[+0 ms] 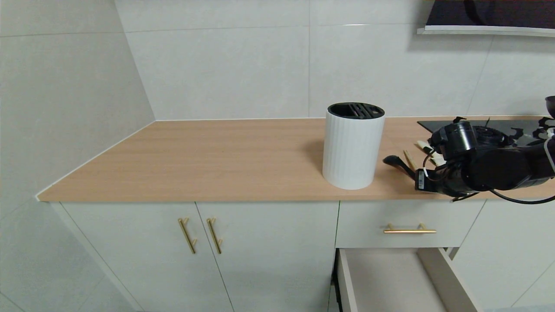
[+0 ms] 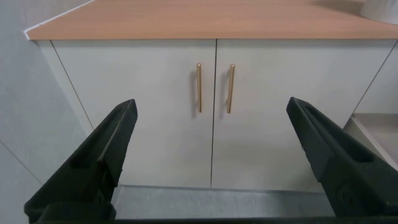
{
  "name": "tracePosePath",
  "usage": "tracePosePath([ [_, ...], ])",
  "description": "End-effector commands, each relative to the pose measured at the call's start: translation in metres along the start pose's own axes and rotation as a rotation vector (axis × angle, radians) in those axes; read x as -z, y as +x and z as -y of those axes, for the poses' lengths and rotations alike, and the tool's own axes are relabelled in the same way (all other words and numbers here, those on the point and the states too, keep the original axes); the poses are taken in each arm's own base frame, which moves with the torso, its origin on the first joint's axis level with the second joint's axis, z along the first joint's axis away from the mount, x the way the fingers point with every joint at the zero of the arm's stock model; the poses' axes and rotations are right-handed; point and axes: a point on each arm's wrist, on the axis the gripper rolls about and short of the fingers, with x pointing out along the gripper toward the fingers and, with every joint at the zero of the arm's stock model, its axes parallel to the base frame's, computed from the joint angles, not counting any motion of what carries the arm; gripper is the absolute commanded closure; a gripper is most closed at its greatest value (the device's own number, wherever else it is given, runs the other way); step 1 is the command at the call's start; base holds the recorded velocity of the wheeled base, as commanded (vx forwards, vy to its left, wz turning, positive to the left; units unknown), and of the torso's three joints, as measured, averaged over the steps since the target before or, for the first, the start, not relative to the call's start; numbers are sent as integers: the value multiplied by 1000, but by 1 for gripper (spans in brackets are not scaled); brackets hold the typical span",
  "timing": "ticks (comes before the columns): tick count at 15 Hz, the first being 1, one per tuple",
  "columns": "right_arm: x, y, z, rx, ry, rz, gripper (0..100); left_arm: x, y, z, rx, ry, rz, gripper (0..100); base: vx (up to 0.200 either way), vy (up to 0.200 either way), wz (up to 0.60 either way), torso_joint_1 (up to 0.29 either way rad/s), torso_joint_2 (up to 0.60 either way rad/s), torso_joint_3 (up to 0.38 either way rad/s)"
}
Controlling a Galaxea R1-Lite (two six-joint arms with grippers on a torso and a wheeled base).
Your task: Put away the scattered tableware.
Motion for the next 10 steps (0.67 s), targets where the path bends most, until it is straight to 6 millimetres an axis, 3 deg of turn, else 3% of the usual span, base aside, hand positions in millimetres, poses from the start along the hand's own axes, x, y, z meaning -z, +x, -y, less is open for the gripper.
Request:
tracePosePath([
  [1,-1,-2,0,-1,1,4,100,0,0,0,-1,0,0,0,0,0,0,0,0,0],
  [6,-6,-12,2,-3,8,30,100,0,0,0,-1,0,0,0,0,0,0,0,0,0],
  [9,-10,-31,6,-18,17,58,100,0,0,0,-1,0,0,0,0,0,0,0,0,0],
  [10,-10,-48,10,-29,20,75,100,0,0,0,-1,0,0,0,0,0,0,0,0,0],
])
